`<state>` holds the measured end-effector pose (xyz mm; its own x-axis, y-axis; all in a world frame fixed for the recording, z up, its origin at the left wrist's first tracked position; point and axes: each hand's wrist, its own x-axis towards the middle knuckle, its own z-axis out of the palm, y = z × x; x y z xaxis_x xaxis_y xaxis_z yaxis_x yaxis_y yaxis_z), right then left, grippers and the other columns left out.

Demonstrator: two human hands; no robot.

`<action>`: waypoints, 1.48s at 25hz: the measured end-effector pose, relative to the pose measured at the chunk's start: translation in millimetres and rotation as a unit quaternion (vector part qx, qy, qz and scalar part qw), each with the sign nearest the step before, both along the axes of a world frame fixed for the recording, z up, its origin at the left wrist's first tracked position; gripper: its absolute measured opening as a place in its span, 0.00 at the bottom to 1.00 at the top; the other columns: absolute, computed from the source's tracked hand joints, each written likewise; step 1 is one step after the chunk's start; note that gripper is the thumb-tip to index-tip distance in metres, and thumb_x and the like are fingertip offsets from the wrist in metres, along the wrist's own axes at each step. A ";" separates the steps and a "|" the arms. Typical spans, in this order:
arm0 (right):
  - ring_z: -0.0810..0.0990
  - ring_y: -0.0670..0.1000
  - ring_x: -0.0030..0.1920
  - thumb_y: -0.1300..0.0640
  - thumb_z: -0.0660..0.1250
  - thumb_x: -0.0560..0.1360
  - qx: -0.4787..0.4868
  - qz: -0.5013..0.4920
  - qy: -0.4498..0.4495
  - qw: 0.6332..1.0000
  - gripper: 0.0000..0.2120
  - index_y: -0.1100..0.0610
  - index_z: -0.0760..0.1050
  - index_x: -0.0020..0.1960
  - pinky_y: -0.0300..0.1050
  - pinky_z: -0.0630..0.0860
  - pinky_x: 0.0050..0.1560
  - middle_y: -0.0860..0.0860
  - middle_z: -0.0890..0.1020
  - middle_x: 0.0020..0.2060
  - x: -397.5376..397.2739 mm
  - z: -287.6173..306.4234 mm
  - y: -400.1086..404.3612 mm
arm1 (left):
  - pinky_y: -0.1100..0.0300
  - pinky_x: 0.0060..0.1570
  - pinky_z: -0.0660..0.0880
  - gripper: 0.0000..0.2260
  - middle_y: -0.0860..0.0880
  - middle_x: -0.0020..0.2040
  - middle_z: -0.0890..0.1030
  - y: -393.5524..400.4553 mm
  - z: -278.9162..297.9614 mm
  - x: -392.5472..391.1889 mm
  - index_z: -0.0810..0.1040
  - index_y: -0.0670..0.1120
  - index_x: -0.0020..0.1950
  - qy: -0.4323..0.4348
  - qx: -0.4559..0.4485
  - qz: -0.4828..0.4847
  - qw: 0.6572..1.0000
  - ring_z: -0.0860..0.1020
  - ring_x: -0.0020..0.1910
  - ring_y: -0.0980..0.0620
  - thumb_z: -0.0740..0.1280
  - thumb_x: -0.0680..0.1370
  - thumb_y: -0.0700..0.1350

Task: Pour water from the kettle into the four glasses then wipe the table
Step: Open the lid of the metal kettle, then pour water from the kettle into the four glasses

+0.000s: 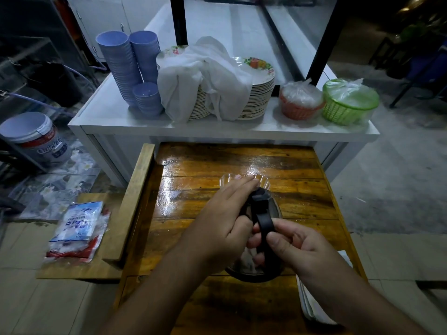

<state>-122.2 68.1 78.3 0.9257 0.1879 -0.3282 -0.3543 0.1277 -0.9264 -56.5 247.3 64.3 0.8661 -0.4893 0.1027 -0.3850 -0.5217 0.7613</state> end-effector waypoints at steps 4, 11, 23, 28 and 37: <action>0.84 0.53 0.42 0.58 0.65 0.77 -0.001 0.003 0.024 1.000 0.11 0.57 0.83 0.56 0.44 0.80 0.45 0.58 0.86 0.45 7.1 2.7 1.9 | 0.68 0.70 0.51 0.30 0.54 0.79 0.61 4.4 -3.3 7.2 0.60 0.51 0.79 0.015 0.017 -0.002 1.000 0.52 0.77 0.64 0.55 0.76 0.47; 0.84 0.54 0.42 0.57 0.65 0.78 -0.055 0.003 0.041 0.998 0.10 0.58 0.83 0.54 0.50 0.80 0.46 0.57 0.86 0.46 21.0 8.1 -1.1 | 0.60 0.68 0.64 0.28 0.50 0.76 0.69 11.1 2.5 28.8 0.64 0.51 0.78 0.091 0.007 -0.026 0.995 0.63 0.72 0.59 0.53 0.77 0.50; 0.83 0.51 0.39 0.57 0.63 0.80 -0.087 0.011 0.063 0.994 0.12 0.62 0.79 0.58 0.50 0.79 0.45 0.55 0.86 0.45 52.7 24.9 -5.6 | 0.71 0.50 0.65 0.22 0.47 0.71 0.75 0.9 27.6 106.4 0.75 0.44 0.70 0.286 0.015 -0.094 0.953 0.74 0.53 0.66 0.49 0.83 0.45; 0.82 0.51 0.38 0.57 0.62 0.81 -0.097 0.009 0.071 0.993 0.13 0.63 0.79 0.58 0.48 0.78 0.46 0.56 0.85 0.45 61.1 28.4 -7.0 | 0.64 0.65 0.64 0.23 0.43 0.74 0.71 -5.3 30.4 113.4 0.70 0.39 0.74 0.297 0.031 -0.126 0.946 0.70 0.70 0.54 0.46 0.83 0.43; 0.81 0.49 0.32 0.58 0.61 0.81 -0.141 -0.011 0.076 0.987 0.13 0.64 0.81 0.54 0.41 0.79 0.34 0.54 0.85 0.38 76.9 41.1 -2.1 | 0.50 0.64 0.67 0.29 0.47 0.69 0.77 6.8 25.3 121.6 0.74 0.45 0.71 0.300 -0.001 -0.112 0.947 0.73 0.66 0.52 0.43 0.81 0.55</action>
